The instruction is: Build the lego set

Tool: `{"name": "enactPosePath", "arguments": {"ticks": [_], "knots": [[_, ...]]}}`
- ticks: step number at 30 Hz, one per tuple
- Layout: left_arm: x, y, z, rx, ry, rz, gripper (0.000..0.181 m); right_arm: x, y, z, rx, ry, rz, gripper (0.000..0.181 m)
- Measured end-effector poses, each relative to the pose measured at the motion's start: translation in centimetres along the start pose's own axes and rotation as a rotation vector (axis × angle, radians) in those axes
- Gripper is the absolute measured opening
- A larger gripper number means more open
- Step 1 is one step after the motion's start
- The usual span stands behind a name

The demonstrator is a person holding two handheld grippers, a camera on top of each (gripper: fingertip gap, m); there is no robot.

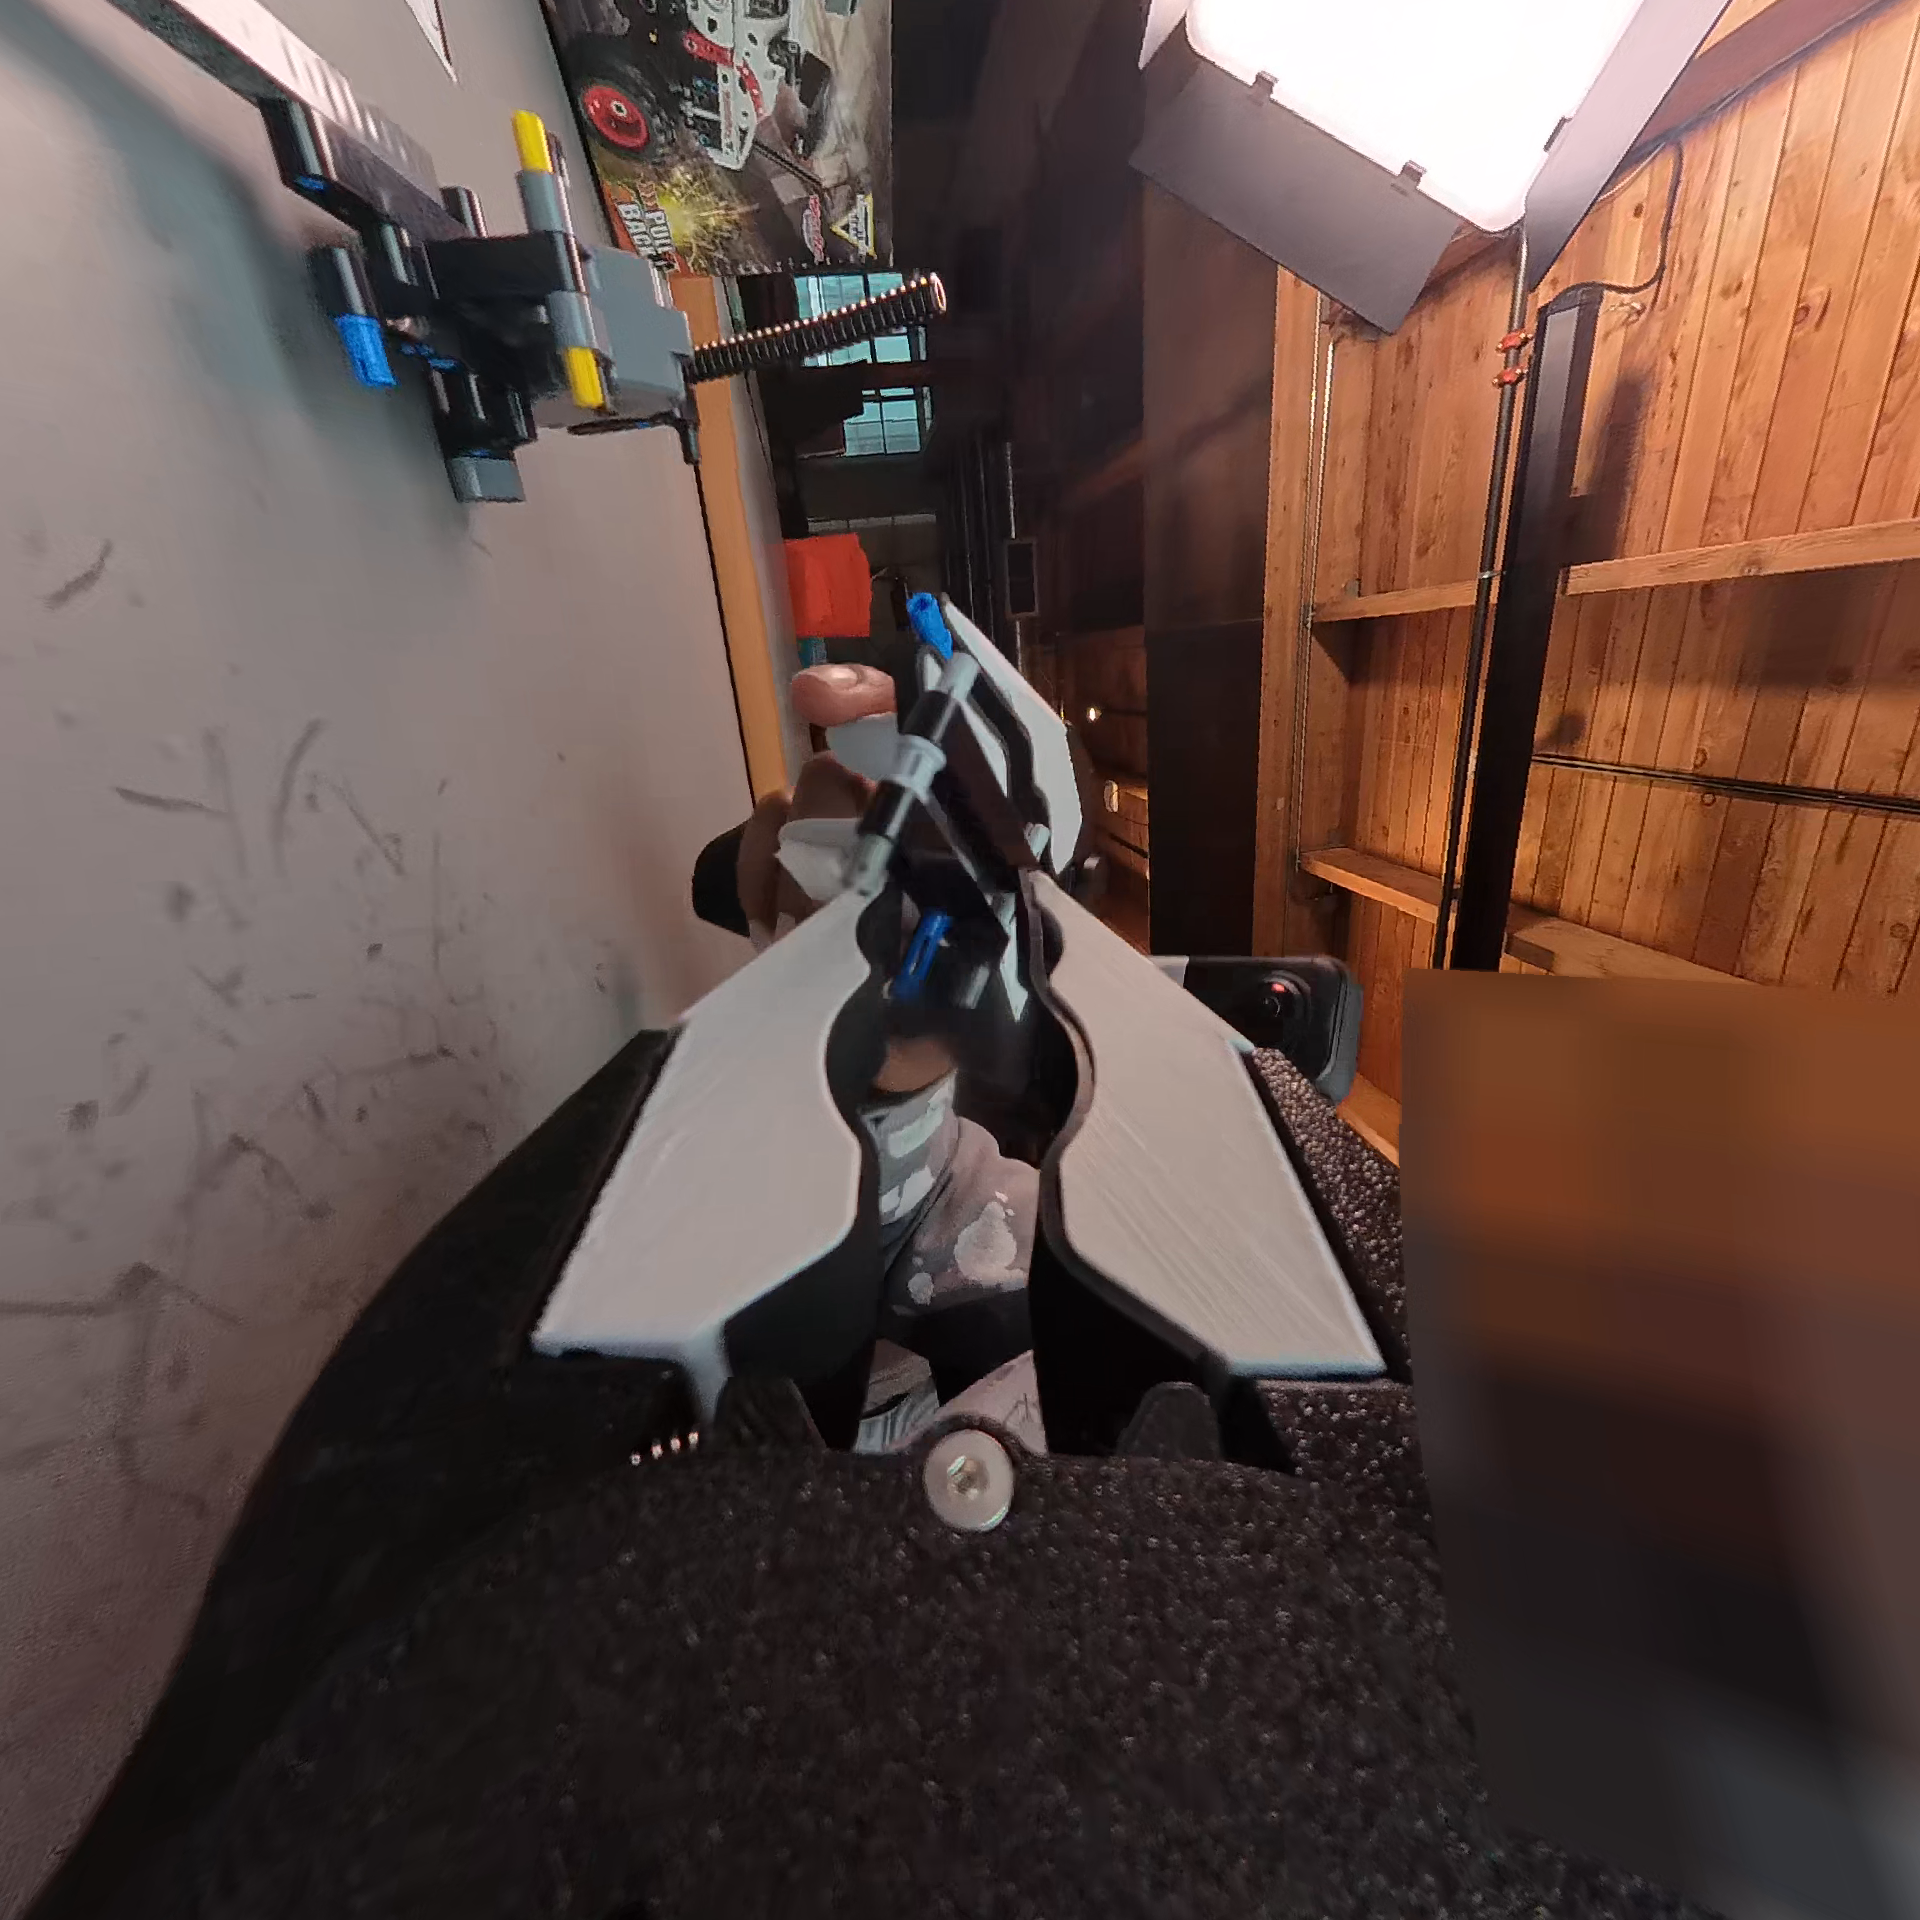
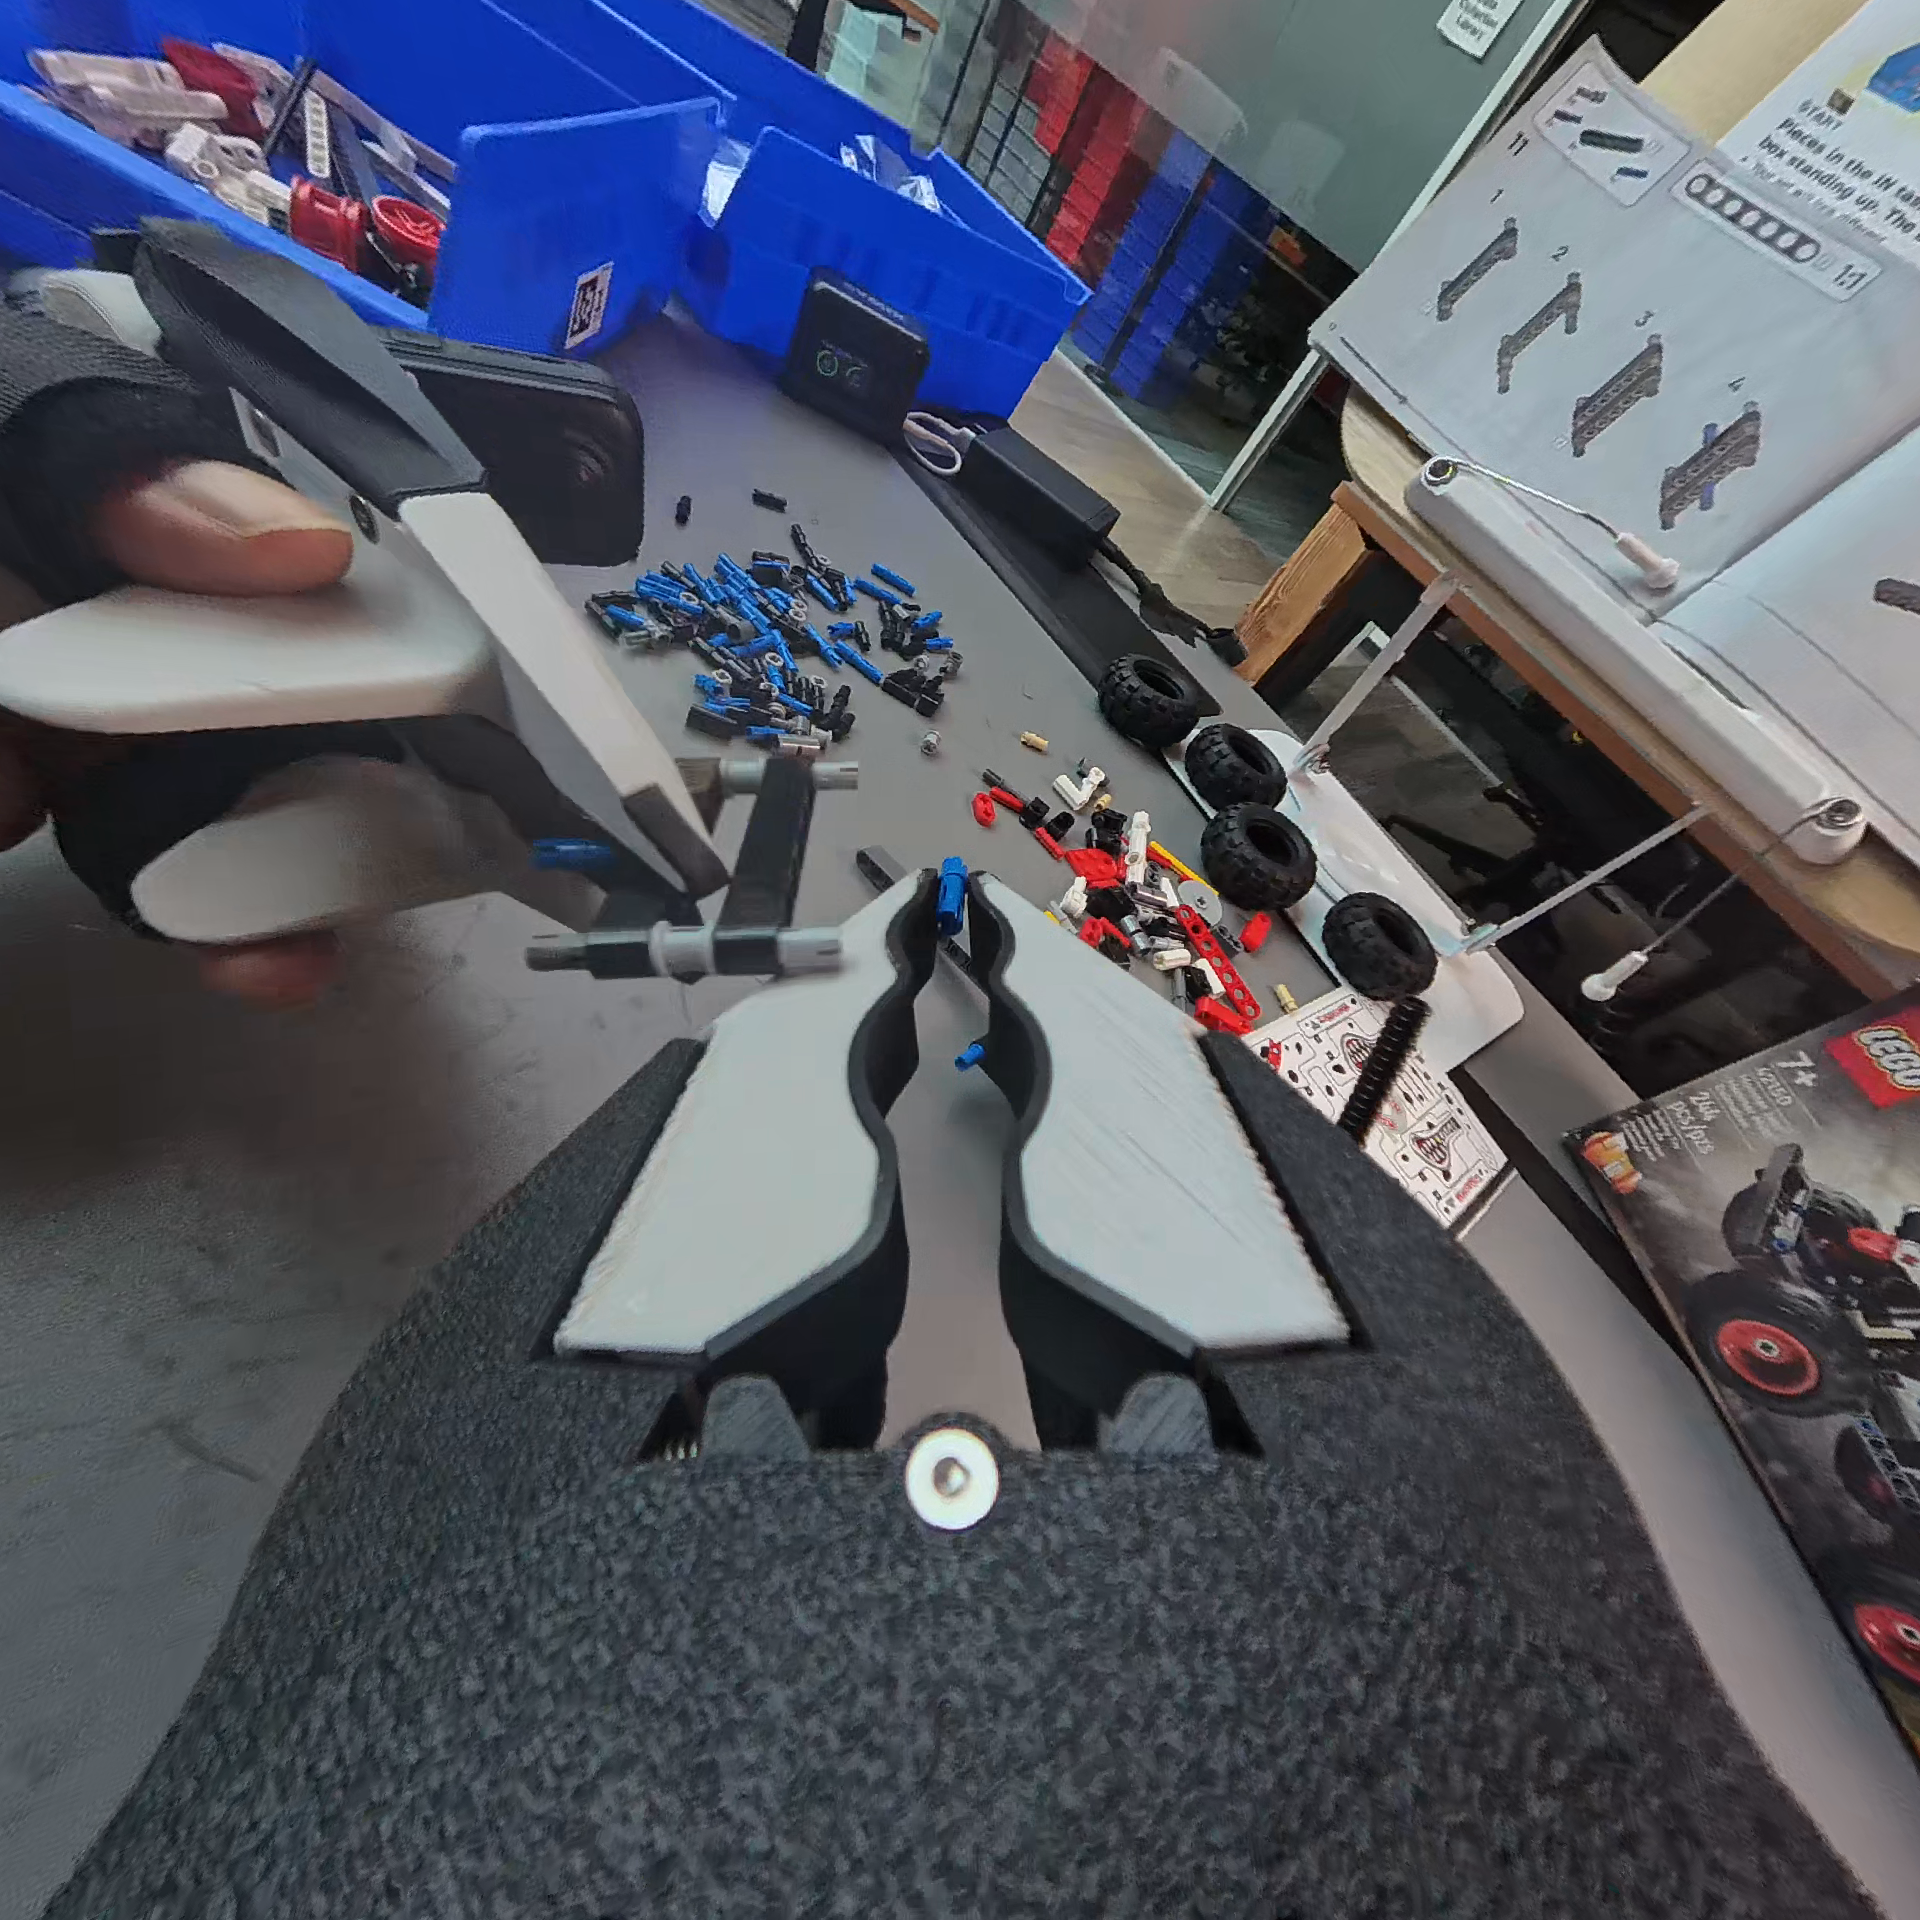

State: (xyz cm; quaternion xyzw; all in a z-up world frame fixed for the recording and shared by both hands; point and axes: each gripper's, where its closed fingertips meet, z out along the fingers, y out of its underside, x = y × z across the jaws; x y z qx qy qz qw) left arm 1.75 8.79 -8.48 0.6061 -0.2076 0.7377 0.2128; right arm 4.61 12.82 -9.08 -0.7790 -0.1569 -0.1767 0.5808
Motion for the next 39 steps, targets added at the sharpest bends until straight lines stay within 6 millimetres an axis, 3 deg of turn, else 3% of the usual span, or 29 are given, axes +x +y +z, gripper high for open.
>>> {"name": "enactPosePath", "arguments": {"ticks": [3,6,9,12,17,22,30,33,35,39], "knots": [[0.3,0.8,-0.9,-0.049,0.035,0.028,0.008,-0.6,-0.5,-0.2,0.069,-0.084,-0.014,0.005],[1.0,-0.1,-2.0,-0.047,0.040,0.139,0.007,0.7,-0.5,-0.8,0.116,-0.144,0.008,0.005],[2.4,-1.3,-3.4,-0.027,0.047,0.402,0.006,-0.3,-1.6,-2.7,0.219,-0.397,0.188,0.005],[4.6,-1.8,-4.3,0.016,0.101,0.649,0.006,-1.0,-3.9,-4.0,0.317,-0.537,0.425,0.005],[6.4,-1.0,-4.2,0.067,0.171,0.875,0.006,-3.3,-7.3,-4.7,0.398,-0.670,0.652,0.005],[6.9,0.7,-3.5,0.045,0.159,1.042,0.006,-3.4,-8.3,-5.2,0.435,-0.709,0.726,0.005],[5.0,2.7,-2.7,-0.117,0.056,1.132,0.006,-4.2,-7.3,-6.4,0.373,-0.761,0.559,0.005],[4.0,2.8,-2.4,-0.156,-0.013,1.137,0.006,-3.5,-6.9,-6.9,0.351,-0.759,0.516,0.004],[2.6,2.7,-2.2,-0.200,-0.116,1.150,0.006,-2.9,-6.0,-6.9,0.314,-0.720,0.477,0.004],[-1.8,3.0,-2.2,-0.365,-0.395,1.241,0.006,-3.4,-4.0,-7.4,0.252,-0.716,0.403,0.004]]}}
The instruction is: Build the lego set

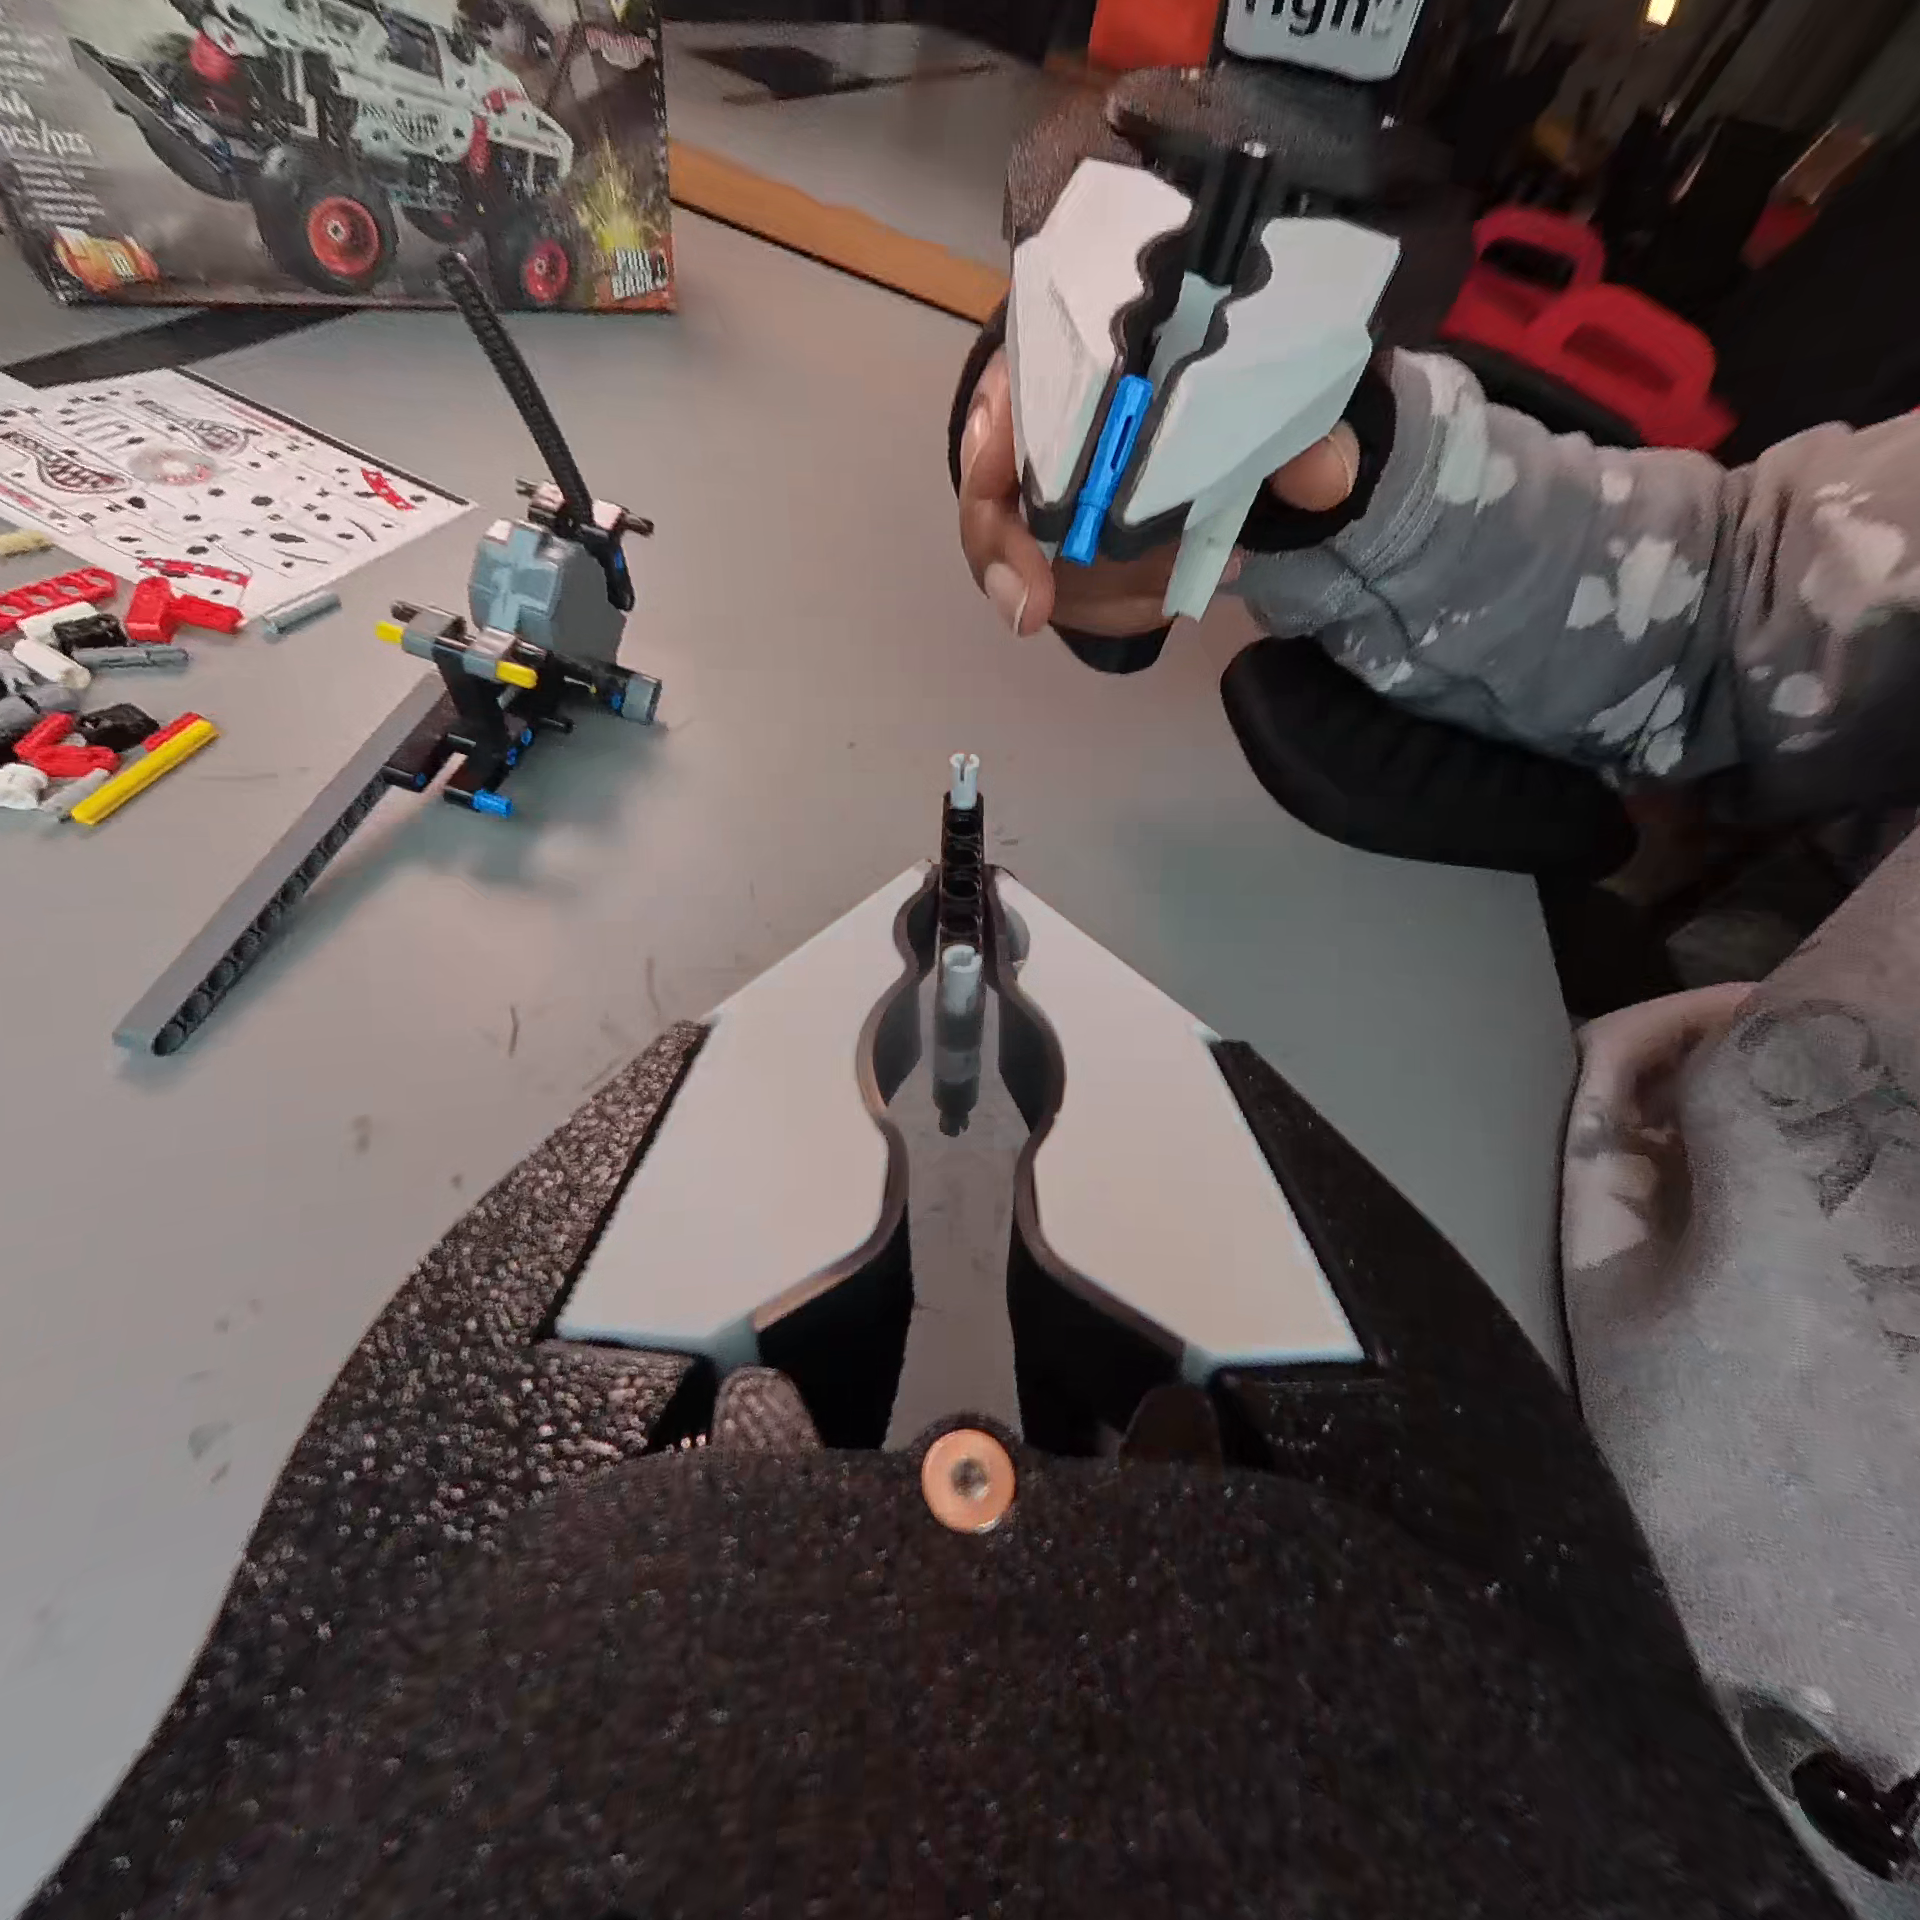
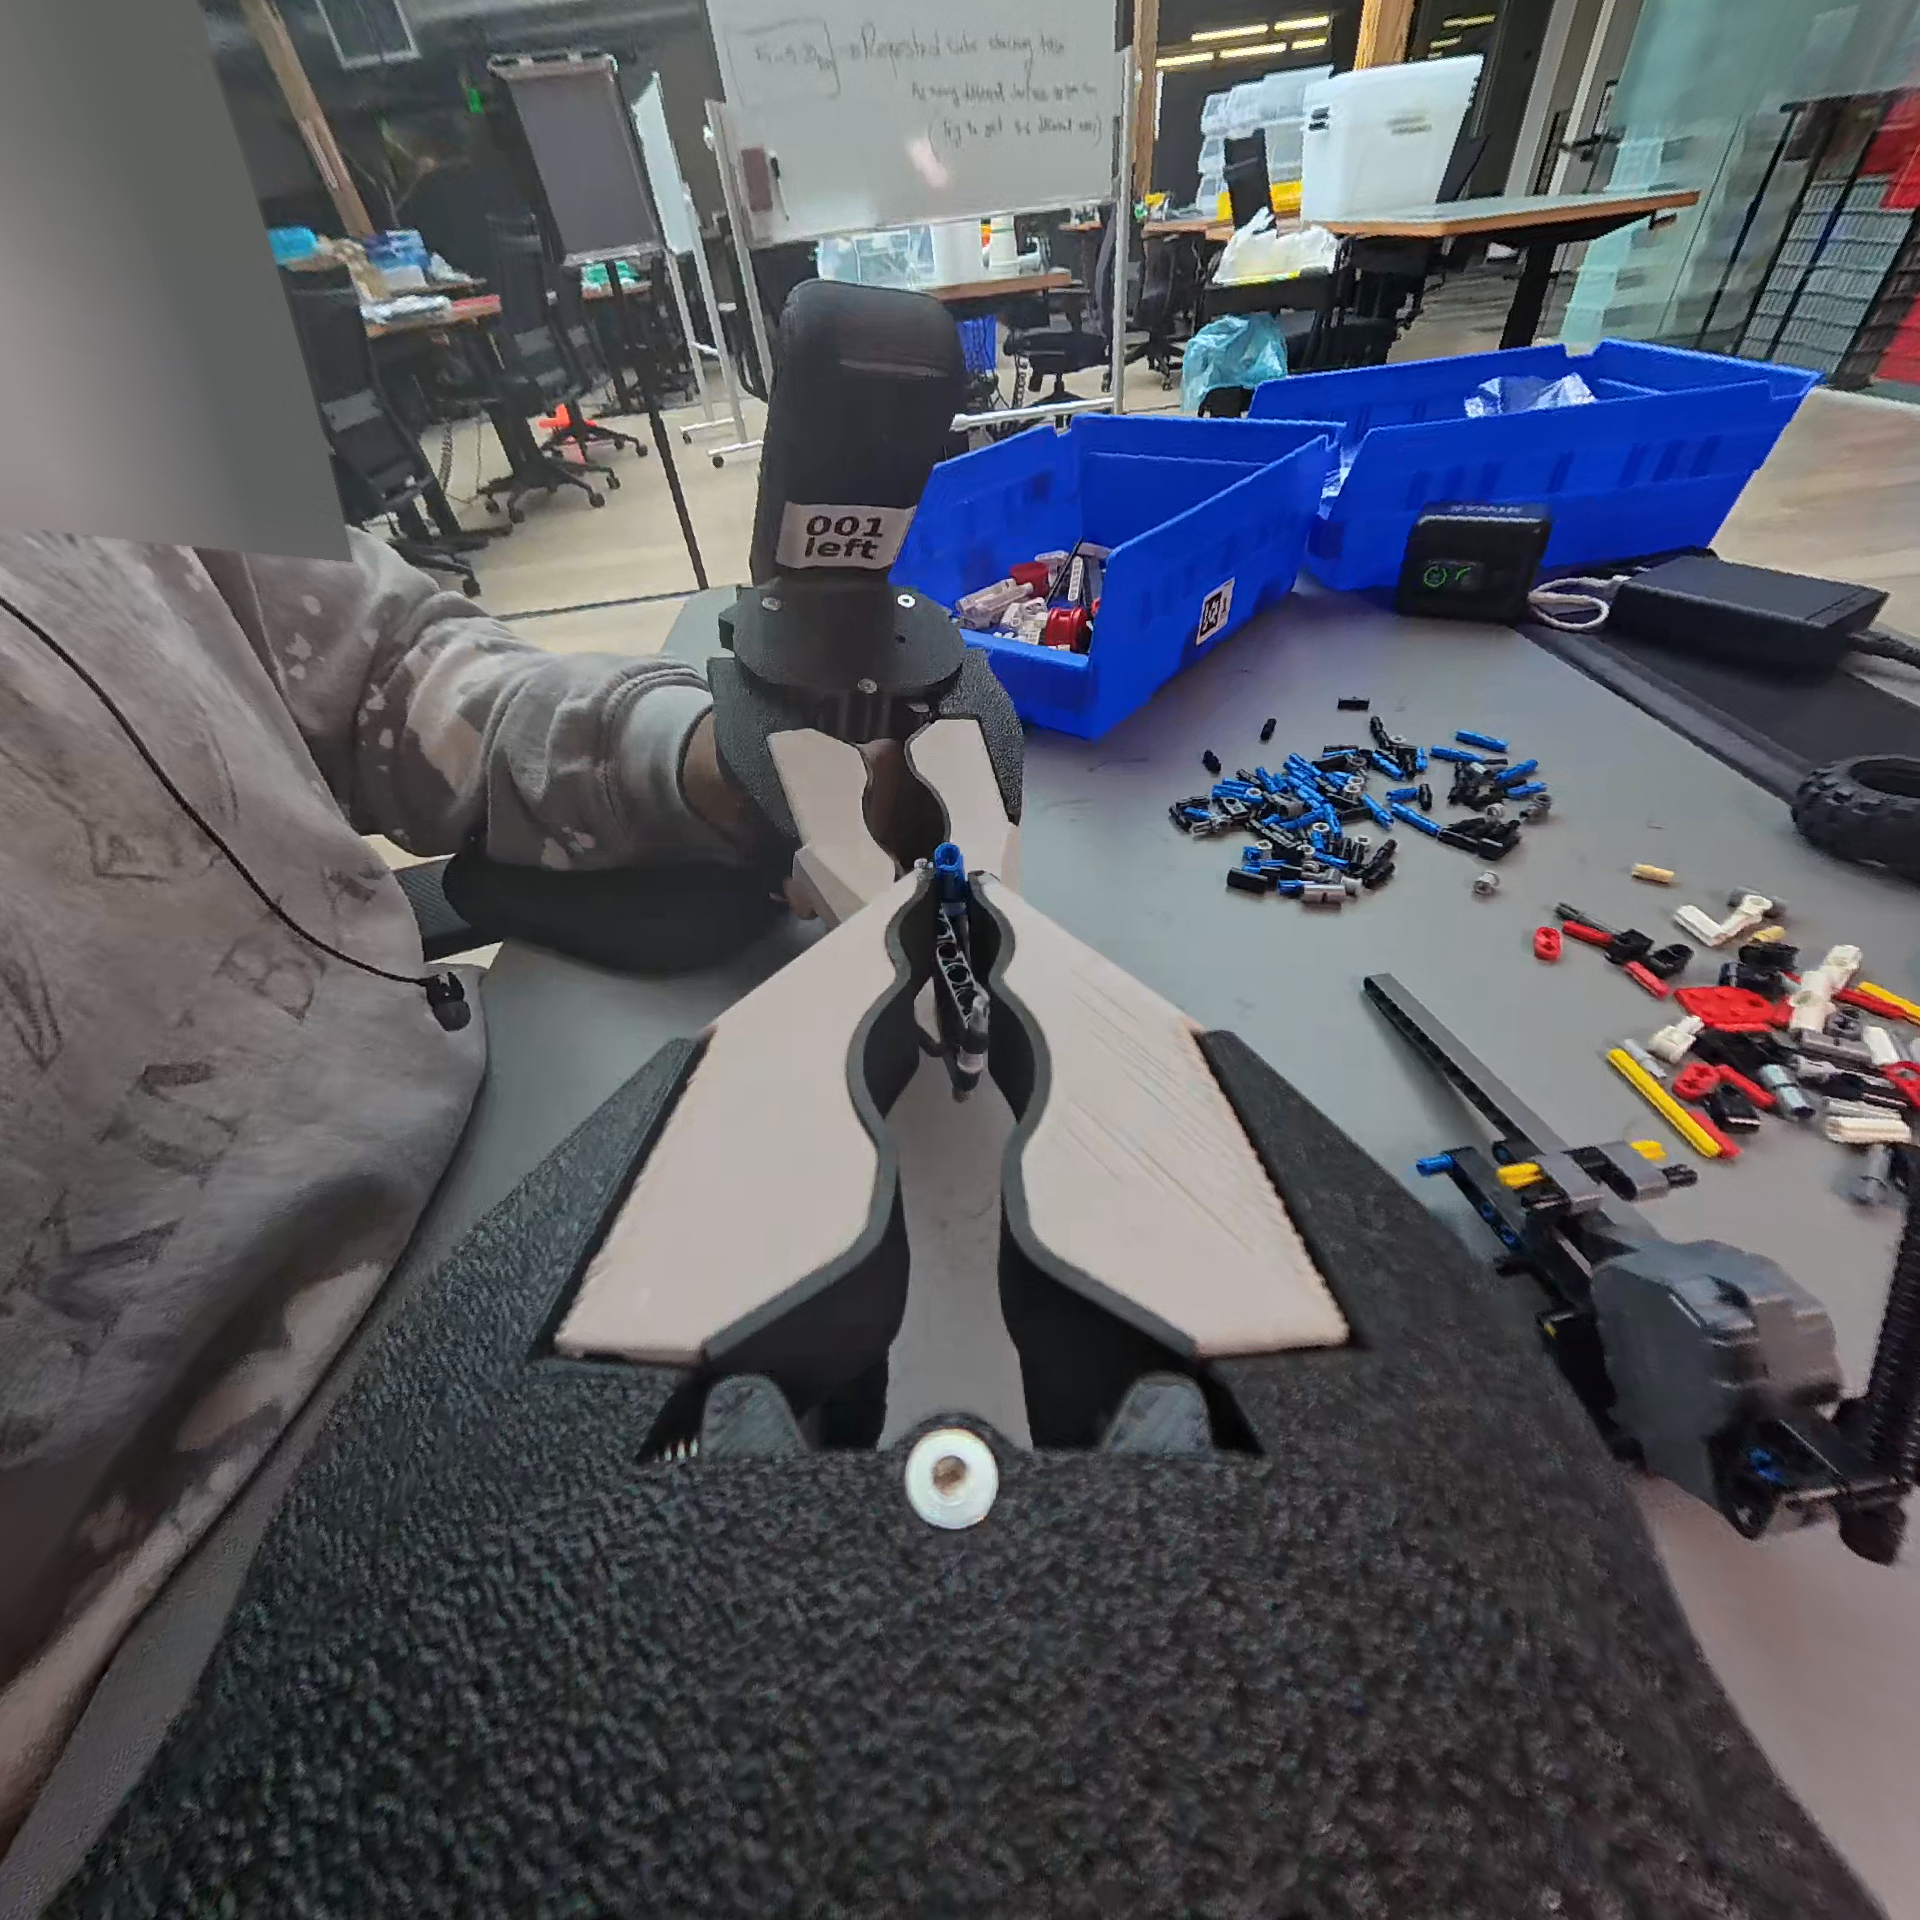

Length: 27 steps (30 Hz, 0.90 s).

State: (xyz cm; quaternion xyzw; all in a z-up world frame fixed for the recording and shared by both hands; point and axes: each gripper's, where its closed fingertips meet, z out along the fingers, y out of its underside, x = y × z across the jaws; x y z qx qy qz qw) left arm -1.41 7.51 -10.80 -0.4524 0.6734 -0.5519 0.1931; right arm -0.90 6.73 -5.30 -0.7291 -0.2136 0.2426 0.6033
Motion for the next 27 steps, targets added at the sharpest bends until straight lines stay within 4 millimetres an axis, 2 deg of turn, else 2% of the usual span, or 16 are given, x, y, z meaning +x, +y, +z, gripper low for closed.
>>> {"name": "enactPosePath", "arguments": {"ticks": [4,8,13,18,21,27], "knots": [[1.0,1.2,1.3,-0.071,0.005,0.063,0.007,-0.4,-0.1,0.8,0.105,-0.007,0.096,0.005],[1.9,0.8,2.0,-0.074,0.017,0.105,0.007,-1.2,1.8,2.8,0.033,-0.026,0.067,0.005],[1.0,-0.5,0.4,-0.027,-0.032,0.129,0.007,-0.9,2.3,2.5,0.003,-0.044,0.059,0.005],[0.8,0.1,-0.3,-0.062,-0.052,0.168,0.007,-0.8,3.3,2.7,-0.092,-0.031,-0.032,0.005],[0.8,0.3,-0.4,-0.074,-0.050,0.179,0.007,-0.9,3.0,2.7,-0.113,-0.029,-0.090,0.005],[1.4,-0.6,-1.3,0.007,0.032,0.076,0.007,-0.8,2.5,2.7,-0.104,0.001,-0.156,0.005]]}}
